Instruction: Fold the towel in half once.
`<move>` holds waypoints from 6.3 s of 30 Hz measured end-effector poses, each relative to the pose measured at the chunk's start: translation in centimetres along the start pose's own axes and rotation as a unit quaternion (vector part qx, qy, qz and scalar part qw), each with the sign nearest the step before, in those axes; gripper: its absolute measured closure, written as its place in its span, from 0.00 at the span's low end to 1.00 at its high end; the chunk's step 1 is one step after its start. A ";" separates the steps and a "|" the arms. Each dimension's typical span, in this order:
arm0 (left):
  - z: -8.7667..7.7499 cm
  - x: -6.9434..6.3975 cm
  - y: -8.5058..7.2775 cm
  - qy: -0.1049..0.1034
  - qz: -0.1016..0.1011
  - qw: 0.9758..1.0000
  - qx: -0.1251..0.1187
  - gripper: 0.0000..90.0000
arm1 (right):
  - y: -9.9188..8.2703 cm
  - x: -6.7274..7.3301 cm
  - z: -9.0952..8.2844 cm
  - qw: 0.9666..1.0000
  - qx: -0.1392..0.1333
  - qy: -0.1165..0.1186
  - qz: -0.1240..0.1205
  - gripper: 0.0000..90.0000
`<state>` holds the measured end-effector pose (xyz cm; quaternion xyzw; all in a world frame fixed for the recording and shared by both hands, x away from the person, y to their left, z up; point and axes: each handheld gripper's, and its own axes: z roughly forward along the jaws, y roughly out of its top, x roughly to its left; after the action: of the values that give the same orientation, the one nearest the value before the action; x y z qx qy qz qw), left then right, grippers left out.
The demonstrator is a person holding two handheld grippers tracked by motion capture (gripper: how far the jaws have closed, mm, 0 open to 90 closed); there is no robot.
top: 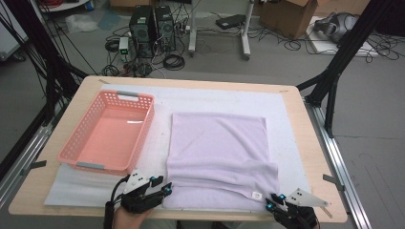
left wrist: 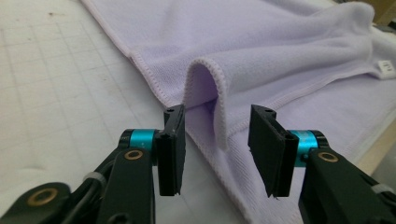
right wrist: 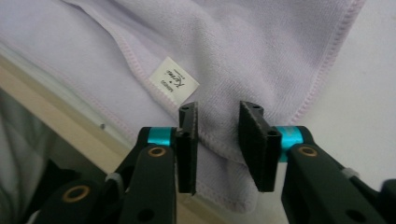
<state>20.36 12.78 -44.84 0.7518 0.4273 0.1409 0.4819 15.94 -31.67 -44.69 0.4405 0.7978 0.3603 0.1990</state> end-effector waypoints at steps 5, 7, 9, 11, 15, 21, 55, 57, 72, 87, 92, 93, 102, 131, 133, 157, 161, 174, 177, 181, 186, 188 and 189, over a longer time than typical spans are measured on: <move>0.9 -0.6 -0.1 -0.005 0.019 1.000 0.015 0.97 | 0.0 0.1 -0.2 0.999 -0.001 -0.014 -0.030 0.95; 0.4 -0.6 0.0 -0.018 0.017 1.000 0.010 0.98 | 0.1 0.0 -0.5 1.000 -0.008 -0.006 -0.026 0.95; -0.4 -0.4 0.1 -0.031 0.002 0.999 0.004 0.98 | 0.1 -0.3 -1.1 1.000 -0.021 0.012 -0.018 0.95; -1.2 -0.2 0.3 -0.046 -0.015 0.999 -0.001 0.98 | 0.0 -0.4 -1.7 0.999 -0.028 0.022 -0.018 0.95; -2.7 -0.6 0.2 -0.067 -0.015 0.998 -0.003 0.98 | -0.1 -0.5 -2.9 0.998 -0.037 0.043 -0.022 0.95; -3.6 -1.1 -1.6 -0.045 0.007 0.998 0.031 0.97 | -0.7 -0.1 -2.3 0.998 -0.009 0.052 -0.034 0.91; 7.3 5.3 8.6 0.054 -0.030 0.998 0.005 0.53 | 7.3 -8.8 4.5 0.993 -0.069 -0.009 0.092 0.68; 7.9 5.5 8.8 0.061 -0.028 0.998 0.013 0.53 | 7.7 -9.1 5.3 0.994 -0.060 -0.010 0.092 0.68; 12.2 7.6 9.4 0.094 0.013 0.993 0.065 0.57 | 8.6 -9.3 9.8 0.997 -0.005 -0.034 0.075 0.96; 12.8 8.6 10.2 0.172 -0.003 0.985 -0.012 0.95 | 9.7 -11.5 11.1 0.991 -0.034 -0.072 0.109 0.95; 13.1 9.2 9.8 0.177 -0.003 0.984 0.016 0.69 | 9.9 -11.2 11.1 0.992 -0.024 -0.078 0.096 0.84; 13.0 9.2 9.9 0.172 -0.003 0.985 0.007 0.67 | 9.9 -11.3 10.9 0.991 -0.029 -0.085 0.099 0.78; 13.5 9.8 11.5 0.137 -0.066 0.988 -0.024 0.62 | 11.2 -13.7 9.8 0.983 -0.080 -0.078 0.146 0.74; 18.2 14.0 15.3 0.175 -0.077 0.980 -0.060 0.97 | 16.8 -17.8 17.8 0.986 -0.085 -0.085 0.114 0.96; 18.5 14.1 15.1 0.186 -0.090 0.977 -0.053 0.93 | 17.2 -18.0 18.2 0.983 -0.098 -0.091 0.123 0.96; 14.6 10.5 14.1 0.077 -0.051 0.996 0.017 0.26 | 13.7 -14.9 11.8 0.992 -0.028 -0.011 0.120 0.38; 13.4 9.2 13.1 0.070 -0.031 0.997 0.020 0.24 | 12.3 -13.9 9.9 0.993 -0.035 -0.011 0.112 0.32; 12.2 8.9 9.9 0.114 -0.020 0.990 0.082 0.36 | 9.4 -12.8 10.7 0.994 -0.007 -0.023 0.109 0.49; 12.2 8.7 9.3 0.121 -0.014 0.990 0.067 0.36 | 9.6 -12.3 10.9 0.995 0.004 -0.051 0.085 0.58; 11.8 8.3 8.5 0.121 0.004 0.992 0.046 0.50 | 10.1 -10.3 11.1 0.997 0.016 -0.065 0.027 0.88; 11.8 8.3 9.0 0.082 -0.042 0.994 0.057 0.95 | 10.3 -10.7 11.1 0.996 0.018 -0.048 0.073 0.97; 12.1 8.5 9.1 0.099 -0.047 0.993 0.048 0.96 | 10.4 -11.0 11.3 0.995 0.009 -0.063 0.072 0.97; 12.3 8.7 9.2 0.103 -0.056 0.992 0.045 0.96 | 10.5 -11.3 11.5 0.995 0.005 -0.068 0.073 0.98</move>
<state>37.88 10.52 -44.86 0.7292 0.5216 0.1712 0.4085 35.09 -32.92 -44.38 0.5219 0.7500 0.3389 0.2241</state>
